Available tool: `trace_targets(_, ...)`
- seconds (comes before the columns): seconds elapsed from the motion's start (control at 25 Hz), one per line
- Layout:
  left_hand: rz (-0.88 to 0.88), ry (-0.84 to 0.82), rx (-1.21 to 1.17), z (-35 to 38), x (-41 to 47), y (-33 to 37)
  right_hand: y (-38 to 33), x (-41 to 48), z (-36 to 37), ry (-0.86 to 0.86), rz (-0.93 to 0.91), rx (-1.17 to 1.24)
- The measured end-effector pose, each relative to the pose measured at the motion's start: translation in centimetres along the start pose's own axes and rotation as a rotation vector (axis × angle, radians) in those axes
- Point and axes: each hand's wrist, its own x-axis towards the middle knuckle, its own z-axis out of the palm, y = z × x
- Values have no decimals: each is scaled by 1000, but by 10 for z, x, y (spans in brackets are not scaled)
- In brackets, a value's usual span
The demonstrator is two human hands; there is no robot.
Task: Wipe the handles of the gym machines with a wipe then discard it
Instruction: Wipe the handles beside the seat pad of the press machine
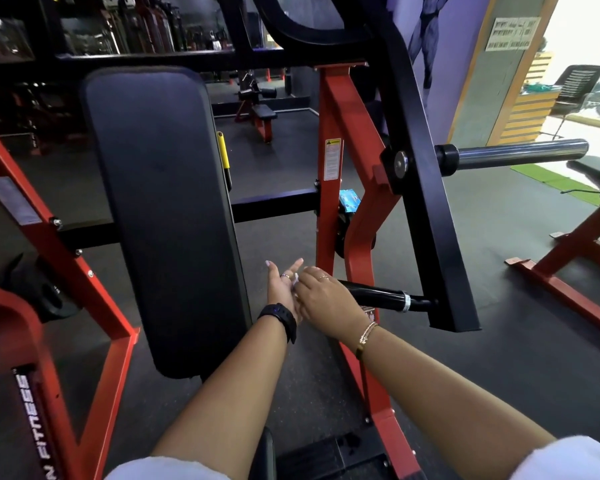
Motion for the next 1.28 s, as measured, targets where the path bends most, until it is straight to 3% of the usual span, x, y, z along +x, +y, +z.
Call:
trace_targets(0.2,41,42,-29,10,-6,2,18,-29,-1,48,-240,-66)
trace_targets(0.24,51,35,-25,13,-7,2,26,-36,-3,50,-199,-17)
trace_targets(0.4,98,48,68,29,-2,0,29,-30,-6,-76,370,256)
trace_targets(0.48,134,57,142,36,-2,-3,22,-22,-3,-90,350,329)
trace_targets(0.6,280,98,432,42,-5,-14,36,-30,-3,-96,248,336)
trace_targets(0.76,584,246,1289,26,-10,-24,87,-66,-1,-249,565,174)
trace_targets(0.84,779,187,1565,21,-11,-24,88,-68,-1,-278,662,176)
trace_targets(1.0,904,60,1760,25,-11,-26,43,-39,0,-18,497,494)
trace_targets(1.12,921,12,1915,17,-10,-27,40,-55,4,53,405,419)
trace_targets(1.2,945,-20,2035,7,-9,-27,61,-87,12,71,499,308)
trace_targets(1.28,963,-42,2084,3,-8,-28,78,-115,16,86,729,257)
